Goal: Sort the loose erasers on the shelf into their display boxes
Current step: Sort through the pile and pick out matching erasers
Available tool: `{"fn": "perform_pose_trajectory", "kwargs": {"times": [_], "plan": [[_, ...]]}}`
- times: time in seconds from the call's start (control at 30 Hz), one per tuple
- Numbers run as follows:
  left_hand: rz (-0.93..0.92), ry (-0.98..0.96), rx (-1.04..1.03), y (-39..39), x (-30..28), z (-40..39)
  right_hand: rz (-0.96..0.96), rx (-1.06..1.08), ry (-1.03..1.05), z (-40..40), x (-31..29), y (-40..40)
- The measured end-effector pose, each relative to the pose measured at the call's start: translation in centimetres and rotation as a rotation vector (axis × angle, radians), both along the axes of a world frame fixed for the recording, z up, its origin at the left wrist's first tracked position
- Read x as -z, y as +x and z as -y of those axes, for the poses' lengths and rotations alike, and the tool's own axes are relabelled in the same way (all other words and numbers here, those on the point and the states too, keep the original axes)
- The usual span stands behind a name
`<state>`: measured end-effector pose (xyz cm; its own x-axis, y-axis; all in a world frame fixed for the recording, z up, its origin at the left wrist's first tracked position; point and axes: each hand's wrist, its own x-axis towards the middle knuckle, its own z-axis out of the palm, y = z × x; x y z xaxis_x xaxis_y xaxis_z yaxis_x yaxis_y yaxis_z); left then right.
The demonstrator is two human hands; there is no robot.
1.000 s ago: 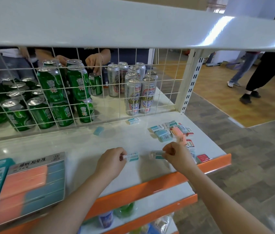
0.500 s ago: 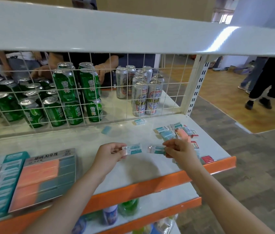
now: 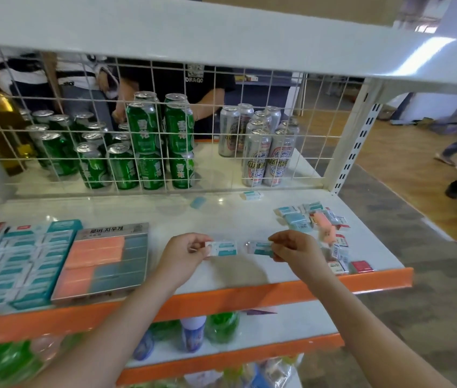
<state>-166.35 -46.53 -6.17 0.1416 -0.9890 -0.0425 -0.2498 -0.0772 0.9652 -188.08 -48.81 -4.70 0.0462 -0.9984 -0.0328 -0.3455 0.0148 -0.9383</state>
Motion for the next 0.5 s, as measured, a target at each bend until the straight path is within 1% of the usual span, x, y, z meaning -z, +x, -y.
{"fn": "perform_pose_trajectory", "kwargs": {"times": [0.17, 0.27, 0.5], "plan": [[0.058, -0.006, -0.052, 1.1, -0.1, -0.7, -0.011, -0.024, -0.008, -0.2, 0.0, 1.3], [0.094, -0.046, -0.094, 2.2, -0.4, -1.2, -0.038, -0.045, -0.03, -0.3, -0.2, 2.7], [0.201, -0.06, -0.143, 7.6, -1.3, -2.3, -0.083, -0.069, -0.07, -0.6, -0.9, 7.8]]}}
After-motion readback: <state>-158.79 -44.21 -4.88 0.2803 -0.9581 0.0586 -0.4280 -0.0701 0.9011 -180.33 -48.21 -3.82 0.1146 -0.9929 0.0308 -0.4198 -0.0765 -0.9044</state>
